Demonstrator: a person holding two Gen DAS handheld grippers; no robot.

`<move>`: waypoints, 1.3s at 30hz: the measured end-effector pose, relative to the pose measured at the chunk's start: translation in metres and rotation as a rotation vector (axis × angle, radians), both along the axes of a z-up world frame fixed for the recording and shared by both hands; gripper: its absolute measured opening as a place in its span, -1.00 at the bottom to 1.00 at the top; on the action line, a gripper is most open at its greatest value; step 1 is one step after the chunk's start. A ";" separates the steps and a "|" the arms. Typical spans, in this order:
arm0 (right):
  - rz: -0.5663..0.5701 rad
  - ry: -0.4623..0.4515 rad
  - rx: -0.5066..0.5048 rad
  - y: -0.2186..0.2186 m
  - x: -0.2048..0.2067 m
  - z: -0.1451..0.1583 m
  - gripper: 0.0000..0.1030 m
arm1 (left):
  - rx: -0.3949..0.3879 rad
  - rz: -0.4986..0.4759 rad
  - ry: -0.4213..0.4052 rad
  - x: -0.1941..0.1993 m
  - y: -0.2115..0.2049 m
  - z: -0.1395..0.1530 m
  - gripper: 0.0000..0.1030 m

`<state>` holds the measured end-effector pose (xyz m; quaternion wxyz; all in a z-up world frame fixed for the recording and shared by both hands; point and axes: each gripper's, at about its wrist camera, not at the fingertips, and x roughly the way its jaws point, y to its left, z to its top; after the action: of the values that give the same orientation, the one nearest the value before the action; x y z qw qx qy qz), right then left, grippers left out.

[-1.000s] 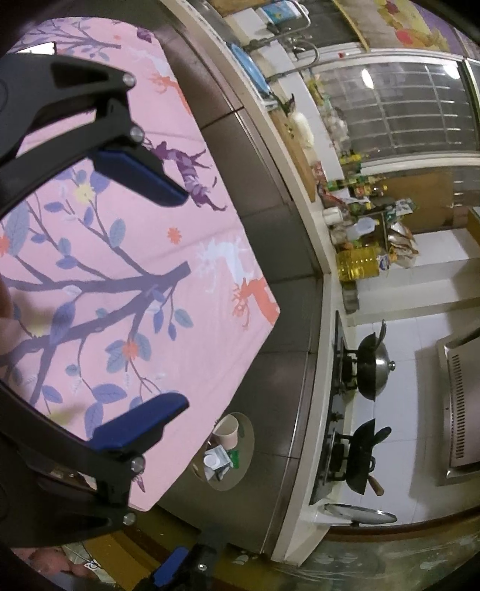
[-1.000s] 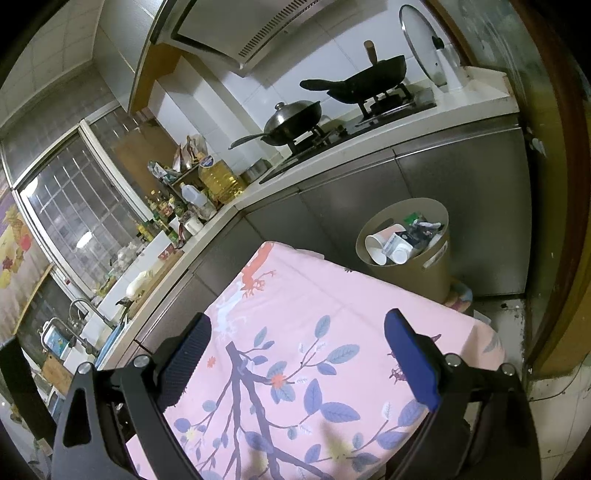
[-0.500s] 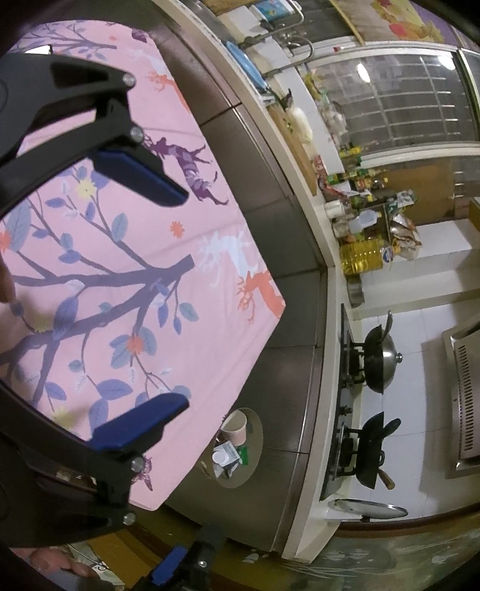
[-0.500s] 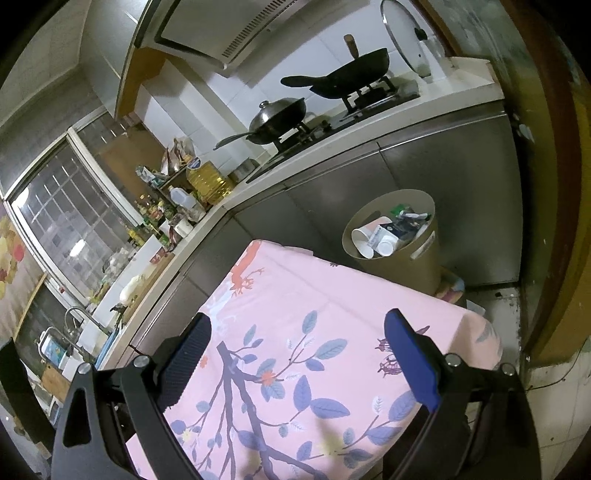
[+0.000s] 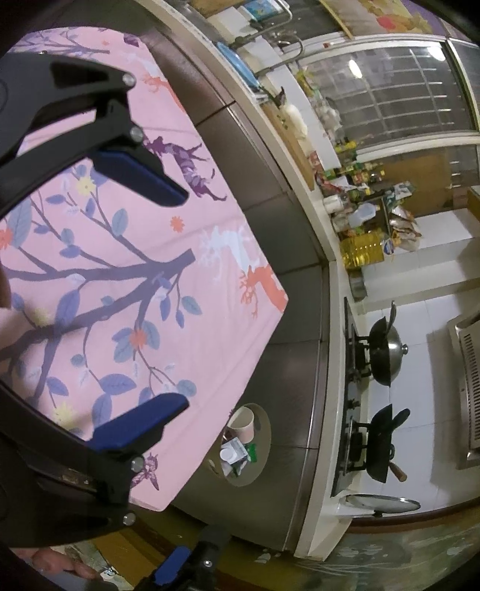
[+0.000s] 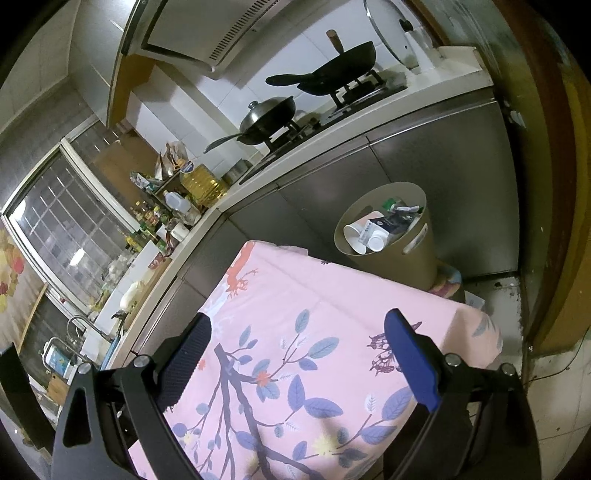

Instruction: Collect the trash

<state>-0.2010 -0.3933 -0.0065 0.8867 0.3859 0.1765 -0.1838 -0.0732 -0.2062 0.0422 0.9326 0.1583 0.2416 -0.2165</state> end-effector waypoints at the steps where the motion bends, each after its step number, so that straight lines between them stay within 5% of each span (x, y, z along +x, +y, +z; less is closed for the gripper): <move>1: -0.001 0.001 -0.003 0.001 0.000 0.001 0.77 | 0.002 -0.002 0.001 0.000 -0.001 0.000 0.88; 39: 0.009 0.000 -0.068 0.005 0.004 0.003 0.77 | -0.006 -0.034 0.145 0.015 -0.004 -0.018 0.88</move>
<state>-0.1973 -0.3882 -0.0035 0.9001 0.3547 0.1719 -0.1855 -0.0586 -0.2105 0.0245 0.9092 0.1437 0.3053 -0.2439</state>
